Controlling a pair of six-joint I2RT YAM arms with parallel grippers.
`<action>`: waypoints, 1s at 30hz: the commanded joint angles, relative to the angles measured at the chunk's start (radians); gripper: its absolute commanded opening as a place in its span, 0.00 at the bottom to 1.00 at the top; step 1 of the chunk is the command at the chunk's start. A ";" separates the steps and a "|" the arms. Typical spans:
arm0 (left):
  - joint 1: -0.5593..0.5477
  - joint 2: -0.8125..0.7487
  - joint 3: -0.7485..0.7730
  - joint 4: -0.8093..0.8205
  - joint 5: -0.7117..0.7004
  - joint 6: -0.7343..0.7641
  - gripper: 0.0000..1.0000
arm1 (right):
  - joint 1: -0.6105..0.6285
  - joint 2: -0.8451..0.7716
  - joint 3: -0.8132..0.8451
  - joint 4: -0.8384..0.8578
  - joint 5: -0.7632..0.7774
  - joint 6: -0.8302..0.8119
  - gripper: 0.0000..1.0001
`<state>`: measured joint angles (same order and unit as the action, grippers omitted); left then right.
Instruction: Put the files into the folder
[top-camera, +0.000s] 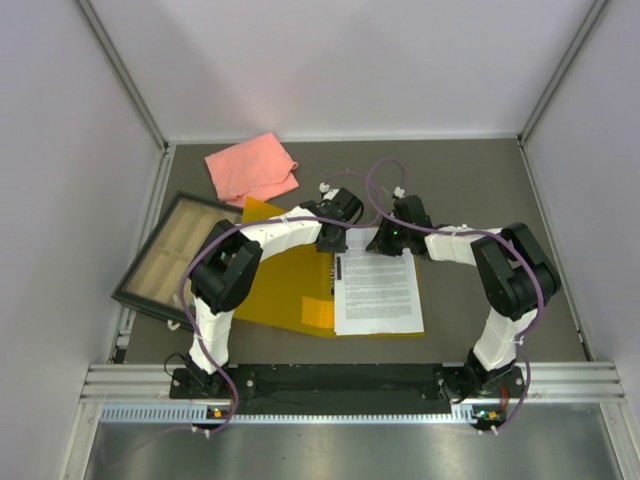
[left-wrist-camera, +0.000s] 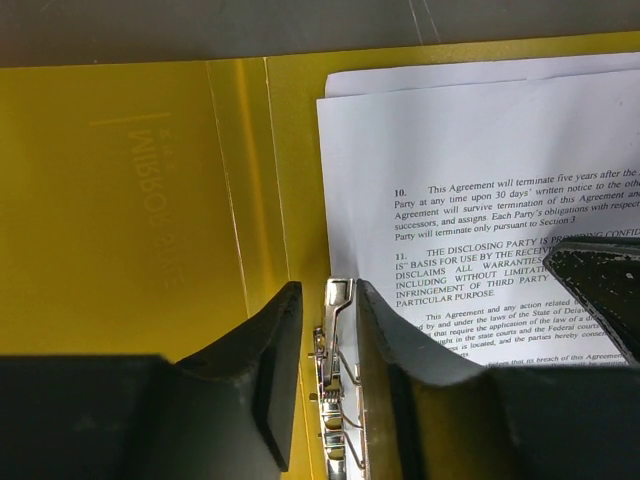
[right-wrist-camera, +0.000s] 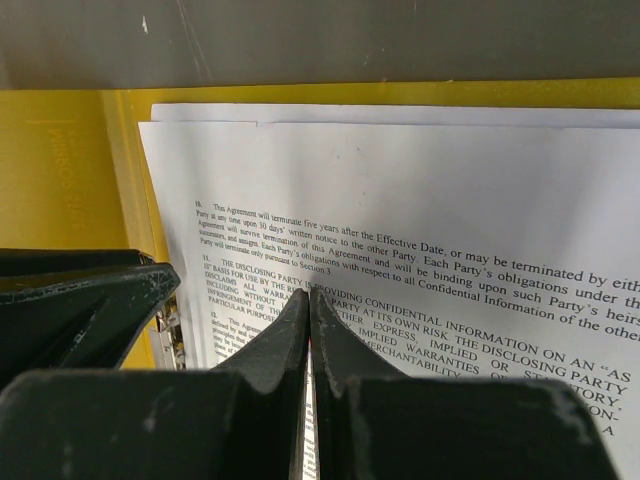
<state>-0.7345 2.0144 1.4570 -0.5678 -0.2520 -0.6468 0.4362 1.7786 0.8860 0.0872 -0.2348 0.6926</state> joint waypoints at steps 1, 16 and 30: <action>0.000 -0.016 0.008 0.025 -0.010 0.024 0.31 | -0.004 0.027 0.010 0.017 -0.005 -0.004 0.00; -0.045 -0.150 0.006 0.006 0.004 0.029 0.02 | -0.004 0.045 0.019 0.019 -0.020 -0.002 0.00; -0.100 -0.270 -0.122 0.012 -0.018 -0.019 0.00 | -0.004 0.065 0.024 0.023 -0.026 0.001 0.00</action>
<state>-0.8165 1.8194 1.3571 -0.5995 -0.2523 -0.6418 0.4355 1.8057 0.8871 0.1379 -0.2726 0.6964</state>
